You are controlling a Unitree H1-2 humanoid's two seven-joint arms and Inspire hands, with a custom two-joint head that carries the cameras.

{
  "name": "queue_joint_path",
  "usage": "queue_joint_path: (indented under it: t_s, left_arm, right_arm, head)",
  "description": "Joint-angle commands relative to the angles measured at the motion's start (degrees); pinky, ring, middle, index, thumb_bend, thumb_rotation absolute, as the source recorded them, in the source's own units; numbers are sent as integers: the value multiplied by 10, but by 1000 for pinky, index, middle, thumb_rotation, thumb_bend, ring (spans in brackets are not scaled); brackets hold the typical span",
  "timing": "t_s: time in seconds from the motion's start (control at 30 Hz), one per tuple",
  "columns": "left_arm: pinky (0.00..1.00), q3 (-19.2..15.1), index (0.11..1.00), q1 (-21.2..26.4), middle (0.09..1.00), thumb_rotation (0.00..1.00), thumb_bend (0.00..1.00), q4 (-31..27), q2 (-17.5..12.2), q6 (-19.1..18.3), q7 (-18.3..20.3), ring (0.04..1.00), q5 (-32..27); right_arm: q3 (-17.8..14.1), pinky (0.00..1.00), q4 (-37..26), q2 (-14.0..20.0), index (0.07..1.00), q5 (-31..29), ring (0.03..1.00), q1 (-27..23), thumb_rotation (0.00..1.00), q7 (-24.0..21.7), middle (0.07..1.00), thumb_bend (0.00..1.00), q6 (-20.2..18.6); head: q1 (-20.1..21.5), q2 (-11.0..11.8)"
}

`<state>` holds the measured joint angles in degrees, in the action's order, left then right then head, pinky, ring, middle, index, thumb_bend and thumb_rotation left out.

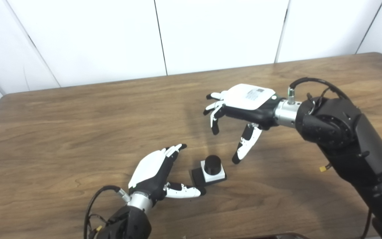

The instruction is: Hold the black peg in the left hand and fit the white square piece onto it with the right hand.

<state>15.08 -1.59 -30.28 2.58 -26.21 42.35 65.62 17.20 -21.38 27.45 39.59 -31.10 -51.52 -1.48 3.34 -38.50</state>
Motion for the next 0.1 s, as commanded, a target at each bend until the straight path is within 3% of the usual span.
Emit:
queue_joint_path:
  t_s: [0.0, 0.07]
  left_arm:
    - [1000, -15, 952, 11, 984, 365, 895, -21, -1, -7, 19, 1000, 13]
    - [1000, -25, 958, 13, 990, 374, 888, -28, -4, -6, 31, 1000, 15]
  right_arm:
    - [-18, 957, -9, 11, 606, -6, 1000, -21, 351, 21, 877, 987, -9]
    - [-24, 955, -7, 15, 606, -6, 1000, -17, 347, 24, 877, 983, -13]
  head:
    - [-1, 1]
    - [-1, 2]
